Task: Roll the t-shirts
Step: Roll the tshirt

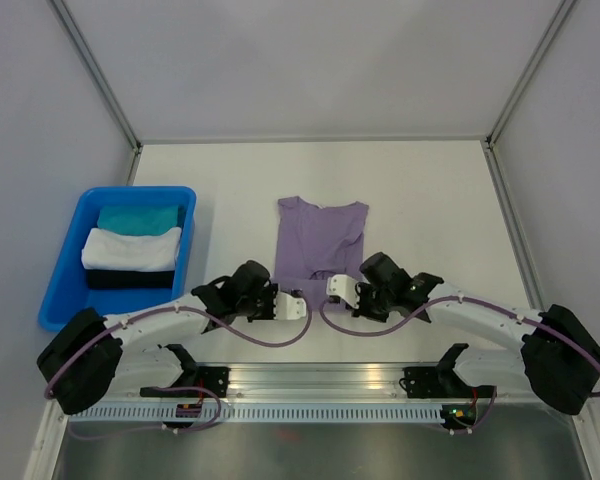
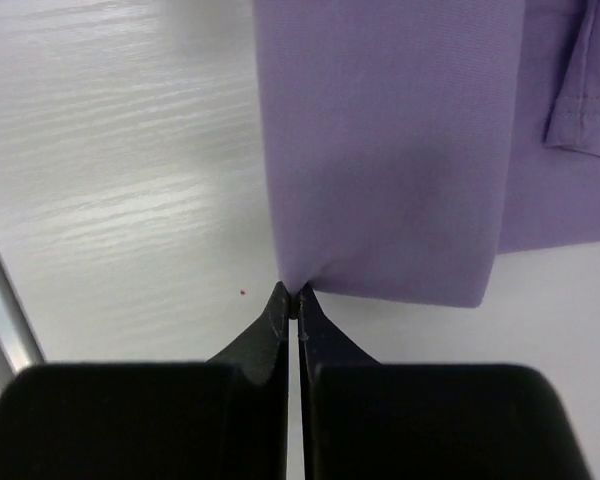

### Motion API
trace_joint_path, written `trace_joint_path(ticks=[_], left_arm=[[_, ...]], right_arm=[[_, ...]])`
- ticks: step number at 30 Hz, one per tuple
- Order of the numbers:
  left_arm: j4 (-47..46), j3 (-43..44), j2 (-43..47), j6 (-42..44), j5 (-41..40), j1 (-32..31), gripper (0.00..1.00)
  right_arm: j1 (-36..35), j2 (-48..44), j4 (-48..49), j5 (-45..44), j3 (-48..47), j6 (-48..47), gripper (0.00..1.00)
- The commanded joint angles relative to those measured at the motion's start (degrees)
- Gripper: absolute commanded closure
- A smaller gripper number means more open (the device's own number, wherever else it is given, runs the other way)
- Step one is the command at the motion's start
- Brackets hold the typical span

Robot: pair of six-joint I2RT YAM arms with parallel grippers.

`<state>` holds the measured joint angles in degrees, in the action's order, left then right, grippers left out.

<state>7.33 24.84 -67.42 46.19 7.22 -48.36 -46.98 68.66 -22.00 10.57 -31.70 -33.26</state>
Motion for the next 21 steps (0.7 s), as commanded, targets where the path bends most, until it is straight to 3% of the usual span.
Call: trace_joint_path(ticks=[1, 7, 9, 11, 18, 21], left_arm=[[16.43, 6.87, 2.9, -0.24, 13.06, 4.92, 0.98], [38.25, 18.46, -1.99, 6.09, 33.36, 11.08, 0.98], [51.13, 23.46, -6.9, 10.54, 41.06, 15.01, 0.98], [55.57, 24.46, -10.35, 11.63, 43.04, 15.92, 0.98], [59.46, 34.22, -23.1, 12.86, 46.13, 27.16, 0.98], [59.46, 35.8, -25.83, 13.83, 45.42, 28.75, 0.98]], right_arm=[[5.57, -0.81, -11.02, 16.39, -7.38, -5.57, 1.0], [7.52, 4.02, -21.58, 28.25, -14.78, -9.8, 1.0], [7.52, 6.29, -25.7, 29.68, -17.58, -12.27, 1.0], [7.61, 6.48, -25.82, 30.12, -17.86, -12.01, 1.0], [13.22, 6.31, -13.97, 31.53, -13.75, -1.32, 1.0], [16.91, 6.31, -7.11, 30.92, -11.29, 5.1, 1.0]])
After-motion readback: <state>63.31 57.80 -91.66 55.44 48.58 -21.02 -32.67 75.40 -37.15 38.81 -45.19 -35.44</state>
